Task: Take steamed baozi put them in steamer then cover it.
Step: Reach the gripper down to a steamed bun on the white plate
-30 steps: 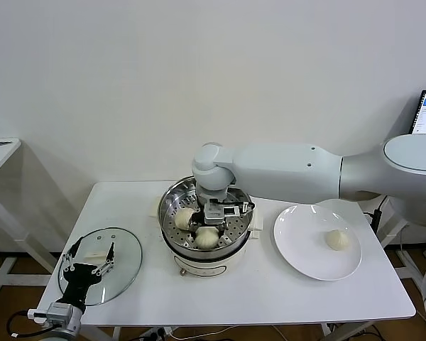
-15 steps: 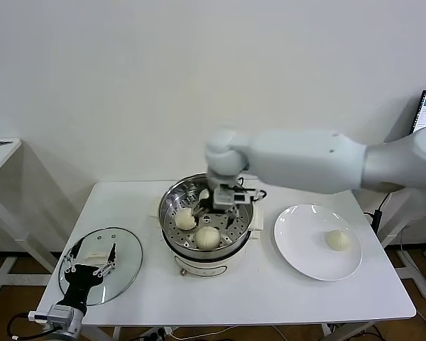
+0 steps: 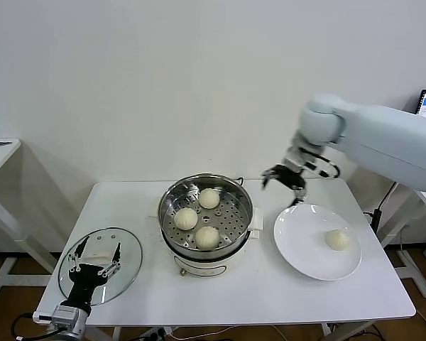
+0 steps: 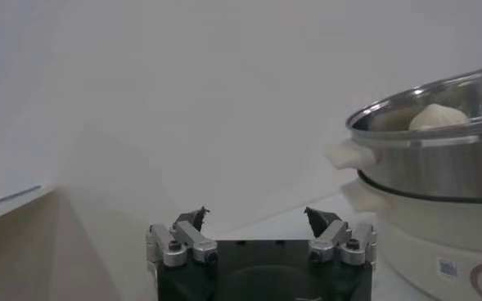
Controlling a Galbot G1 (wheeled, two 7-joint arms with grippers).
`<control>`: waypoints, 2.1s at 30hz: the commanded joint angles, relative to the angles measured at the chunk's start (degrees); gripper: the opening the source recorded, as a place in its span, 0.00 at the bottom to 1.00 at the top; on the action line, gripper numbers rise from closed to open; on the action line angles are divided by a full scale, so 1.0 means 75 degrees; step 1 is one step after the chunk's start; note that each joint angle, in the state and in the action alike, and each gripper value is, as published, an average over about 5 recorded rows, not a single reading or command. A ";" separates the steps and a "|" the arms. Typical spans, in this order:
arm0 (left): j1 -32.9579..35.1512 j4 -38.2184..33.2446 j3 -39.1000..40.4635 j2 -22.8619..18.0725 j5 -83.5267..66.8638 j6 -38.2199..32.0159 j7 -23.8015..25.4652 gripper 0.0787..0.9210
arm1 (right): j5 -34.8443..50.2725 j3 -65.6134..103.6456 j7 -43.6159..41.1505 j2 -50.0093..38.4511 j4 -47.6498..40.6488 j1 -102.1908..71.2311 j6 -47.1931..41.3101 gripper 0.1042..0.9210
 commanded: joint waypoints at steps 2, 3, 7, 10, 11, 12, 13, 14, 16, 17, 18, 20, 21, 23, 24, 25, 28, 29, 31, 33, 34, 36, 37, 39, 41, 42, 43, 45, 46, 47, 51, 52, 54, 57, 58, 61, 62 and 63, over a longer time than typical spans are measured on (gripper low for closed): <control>-0.0004 -0.0020 0.0091 -0.0029 0.0057 0.0008 -0.0020 0.88 | -0.1405 0.2793 -0.0536 -0.1598 -0.1081 -0.3211 -0.2079 0.88; -0.0004 -0.0004 0.0095 -0.0035 0.0067 0.0005 -0.0021 0.88 | -0.1554 0.2929 -0.0535 -0.1564 -0.1200 -0.3363 -0.2132 0.88; -0.0020 0.0046 0.0093 -0.0055 0.0081 -0.0005 -0.0020 0.88 | -0.1997 0.3298 -0.0531 -0.1430 -0.1631 -0.3715 -0.2118 0.88; -0.0033 0.0058 0.0112 -0.0086 0.0090 -0.0006 -0.0018 0.88 | -0.2341 0.3642 -0.0495 -0.1331 -0.1874 -0.4002 -0.2002 0.88; -0.0038 0.0063 0.0124 -0.0096 0.0094 -0.0006 -0.0017 0.88 | -0.2449 0.3787 -0.0457 -0.1291 -0.1960 -0.4135 -0.1956 0.88; -0.0042 0.0069 0.0135 -0.0101 0.0097 -0.0005 -0.0018 0.88 | -0.2541 0.3922 -0.0410 -0.1252 -0.2031 -0.4271 -0.1921 0.88; -0.0047 0.0076 0.0145 -0.0105 0.0101 -0.0003 -0.0019 0.88 | -0.2668 0.4089 -0.0356 -0.1197 -0.2115 -0.4417 -0.1888 0.88; -0.0052 0.0082 0.0157 -0.0107 0.0104 0.0000 -0.0020 0.88 | -0.2804 0.4245 -0.0301 -0.1139 -0.2203 -0.4561 -0.1849 0.88; -0.0056 0.0080 0.0172 -0.0103 0.0107 0.0008 -0.0023 0.88 | -0.3015 0.4461 -0.0191 -0.1029 -0.2344 -0.4764 -0.1806 0.88; -0.0057 0.0076 0.0178 -0.0100 0.0109 0.0012 -0.0024 0.88 | -0.3112 0.4555 -0.0141 -0.0967 -0.2420 -0.4839 -0.1790 0.88; -0.0058 0.0071 0.0181 -0.0097 0.0108 0.0016 -0.0025 0.88 | -0.3148 0.4608 -0.0099 -0.0911 -0.2488 -0.4886 -0.1780 0.88; -0.0058 0.0063 0.0182 -0.0090 0.0109 0.0024 -0.0029 0.88 | -0.3194 0.4693 0.0020 -0.0773 -0.2642 -0.4969 -0.1768 0.88; -0.0058 0.0063 0.0180 -0.0089 0.0108 0.0027 -0.0031 0.88 | -0.3213 0.4723 0.0063 -0.0705 -0.2710 -0.5005 -0.1760 0.88; -0.0056 0.0068 0.0171 -0.0086 0.0108 0.0030 -0.0034 0.88 | -0.3248 0.4780 0.0173 -0.0563 -0.2829 -0.5075 -0.1740 0.88; -0.0054 0.0073 0.0163 -0.0087 0.0107 0.0029 -0.0034 0.88 | -0.3266 0.4807 0.0211 -0.0502 -0.2880 -0.5106 -0.1731 0.88; -0.0053 0.0081 0.0155 -0.0088 0.0106 0.0028 -0.0033 0.88 | -0.3283 0.4828 0.0252 -0.0446 -0.2930 -0.5131 -0.1719 0.88; -0.0057 0.0113 0.0137 -0.0094 0.0105 0.0023 -0.0033 0.88 | -0.3353 0.4860 0.0359 -0.0298 -0.3086 -0.5165 -0.1668 0.88; -0.0061 0.0123 0.0135 -0.0095 0.0105 0.0022 -0.0033 0.88 | -0.3371 0.4861 0.0395 -0.0254 -0.3139 -0.5167 -0.1650 0.88; -0.0069 0.0134 0.0137 -0.0102 0.0105 0.0023 -0.0034 0.88 | -0.3405 0.4872 0.0454 -0.0158 -0.3244 -0.5174 -0.1622 0.88; -0.0076 0.0137 0.0145 -0.0108 0.0105 0.0026 -0.0033 0.88 | -0.3437 0.4898 0.0505 -0.0061 -0.3333 -0.5191 -0.1596 0.88; -0.0080 0.0139 0.0149 -0.0110 0.0105 0.0028 -0.0034 0.88 | -0.3454 0.4914 0.0521 -0.0014 -0.3366 -0.5204 -0.1586 0.88; -0.0087 0.0149 0.0149 -0.0111 0.0105 0.0031 -0.0034 0.88 | -0.3486 0.4954 0.0544 0.0072 -0.3414 -0.5240 -0.1568 0.88; -0.0090 0.0155 0.0145 -0.0111 0.0105 0.0032 -0.0034 0.88 | -0.3493 0.4974 0.0547 0.0108 -0.3430 -0.5261 -0.1565 0.88; -0.0092 0.0166 0.0133 -0.0107 0.0104 0.0033 -0.0035 0.88 | -0.3510 0.5001 0.0546 0.0154 -0.3446 -0.5297 -0.1555 0.88; -0.0092 0.0177 0.0120 -0.0105 0.0104 0.0032 -0.0034 0.88 | -0.3516 0.5019 0.0540 0.0173 -0.3444 -0.5323 -0.1547 0.88; -0.0093 0.0184 0.0117 -0.0105 0.0104 0.0030 -0.0033 0.88 | -0.3524 0.5025 0.0536 0.0177 -0.3440 -0.5334 -0.1540 0.88; -0.0096 0.0190 0.0115 -0.0107 0.0104 0.0030 -0.0032 0.88 | -0.3532 0.5030 0.0533 0.0179 -0.3437 -0.5344 -0.1532 0.88; -0.0103 0.0200 0.0122 -0.0108 0.0104 0.0029 -0.0032 0.88 | -0.3566 0.5038 0.0524 0.0184 -0.3434 -0.5363 -0.1516 0.88; -0.0107 0.0202 0.0127 -0.0111 0.0104 0.0029 -0.0032 0.88 | -0.3581 0.5045 0.0519 0.0188 -0.3434 -0.5375 -0.1511 0.88; -0.0110 0.0202 0.0131 -0.0112 0.0104 0.0029 -0.0032 0.88 | -0.3595 0.5060 0.0518 0.0194 -0.3434 -0.5389 -0.1508 0.88; -0.0115 0.0191 0.0130 -0.0111 0.0104 0.0030 -0.0033 0.88 | -0.3624 0.5128 0.0507 0.0207 -0.3414 -0.5435 -0.1508 0.88; -0.0113 0.0187 0.0126 -0.0108 0.0104 0.0031 -0.0033 0.88 | -0.3632 0.5134 0.0502 0.0204 -0.3410 -0.5440 -0.1509 0.88; -0.0109 0.0178 0.0116 -0.0102 0.0104 0.0029 -0.0032 0.88 | -0.3657 0.5148 0.0496 0.0196 -0.3410 -0.5446 -0.1506 0.87; -0.0112 0.0175 0.0110 -0.0104 0.0105 0.0024 -0.0033 0.88 | -0.3712 0.5185 0.0496 0.0193 -0.3409 -0.5476 -0.1497 0.84; -0.0114 0.0173 0.0113 -0.0105 0.0105 0.0023 -0.0035 0.88 | -0.3733 0.5210 0.0498 0.0197 -0.3405 -0.5492 -0.1494 0.82; -0.0113 0.0150 0.0124 -0.0103 0.0105 0.0027 -0.0043 0.88 | -0.3748 0.5259 0.0501 0.0201 -0.3379 -0.5514 -0.1493 0.75; -0.0111 0.0141 0.0127 -0.0102 0.0105 0.0027 -0.0047 0.88 | -0.3753 0.5267 0.0499 0.0199 -0.3369 -0.5512 -0.1492 0.74; -0.0110 0.0134 0.0127 -0.0104 0.0105 0.0028 -0.0050 0.88 | -0.3752 0.5264 0.0496 0.0194 -0.3362 -0.5508 -0.1493 0.72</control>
